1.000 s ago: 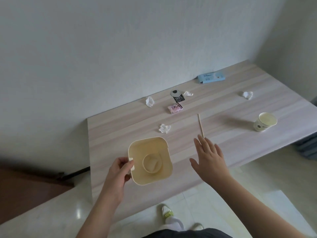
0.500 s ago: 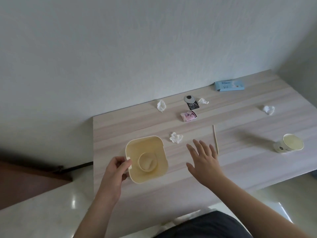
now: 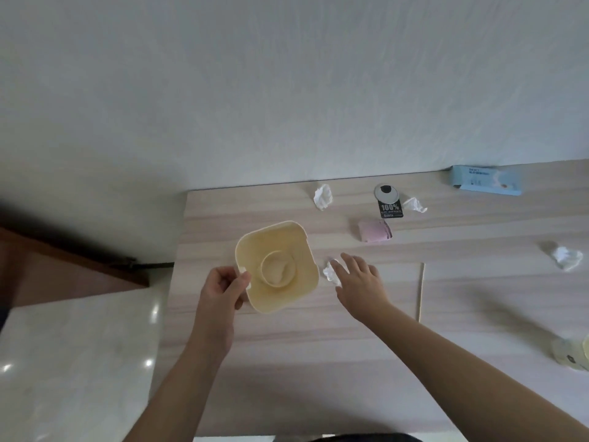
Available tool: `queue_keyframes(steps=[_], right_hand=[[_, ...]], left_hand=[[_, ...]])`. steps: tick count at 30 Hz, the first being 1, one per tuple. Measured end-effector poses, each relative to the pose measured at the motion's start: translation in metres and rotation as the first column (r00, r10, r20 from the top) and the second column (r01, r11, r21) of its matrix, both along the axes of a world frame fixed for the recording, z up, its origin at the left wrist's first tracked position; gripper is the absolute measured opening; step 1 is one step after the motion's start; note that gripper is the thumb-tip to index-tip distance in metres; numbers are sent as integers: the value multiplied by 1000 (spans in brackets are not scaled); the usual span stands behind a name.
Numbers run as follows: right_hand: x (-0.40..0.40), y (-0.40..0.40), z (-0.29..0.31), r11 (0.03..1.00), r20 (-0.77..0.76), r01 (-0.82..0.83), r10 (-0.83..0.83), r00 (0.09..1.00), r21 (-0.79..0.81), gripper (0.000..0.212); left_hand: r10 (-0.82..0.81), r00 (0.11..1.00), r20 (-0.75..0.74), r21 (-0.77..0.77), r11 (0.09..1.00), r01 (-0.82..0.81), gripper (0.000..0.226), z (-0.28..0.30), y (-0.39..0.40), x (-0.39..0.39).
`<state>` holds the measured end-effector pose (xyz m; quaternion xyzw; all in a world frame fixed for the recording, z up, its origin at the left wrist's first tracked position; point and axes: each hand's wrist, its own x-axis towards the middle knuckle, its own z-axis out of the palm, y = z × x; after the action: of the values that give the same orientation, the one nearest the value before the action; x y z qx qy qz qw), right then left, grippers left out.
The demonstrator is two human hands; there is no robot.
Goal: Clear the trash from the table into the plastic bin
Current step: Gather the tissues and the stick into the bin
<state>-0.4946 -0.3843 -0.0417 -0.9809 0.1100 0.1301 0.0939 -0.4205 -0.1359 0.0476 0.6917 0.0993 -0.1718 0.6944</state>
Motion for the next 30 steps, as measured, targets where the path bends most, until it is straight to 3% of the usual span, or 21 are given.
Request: queue_keyframes(steps=[8,12,17,25,30], right_hand=[[35,-19,-30,994,-69,-96,99,993,47,66],[41,-28,-46,991,-73,-122,126,989,59,45],[54,-39,-50,980,55,-200,198,979,26,18],[139,-71,-23,992,244,-41,11,970,119,15],[182,-81,-27,996,176,-52,39,984,70,20]], left_hand=[[75,995,-58,-19,997,-76,25,-1,-17,9],[94,993,-70,-25,995,-96,19,-8,-23,12],[110,991,-72,-5,994,-111,9,-16,-30,16],[112,992,-51,14,994,-112,10,-13,-30,28],[145,989,-15,2,989,-145,17,-8,-28,32]])
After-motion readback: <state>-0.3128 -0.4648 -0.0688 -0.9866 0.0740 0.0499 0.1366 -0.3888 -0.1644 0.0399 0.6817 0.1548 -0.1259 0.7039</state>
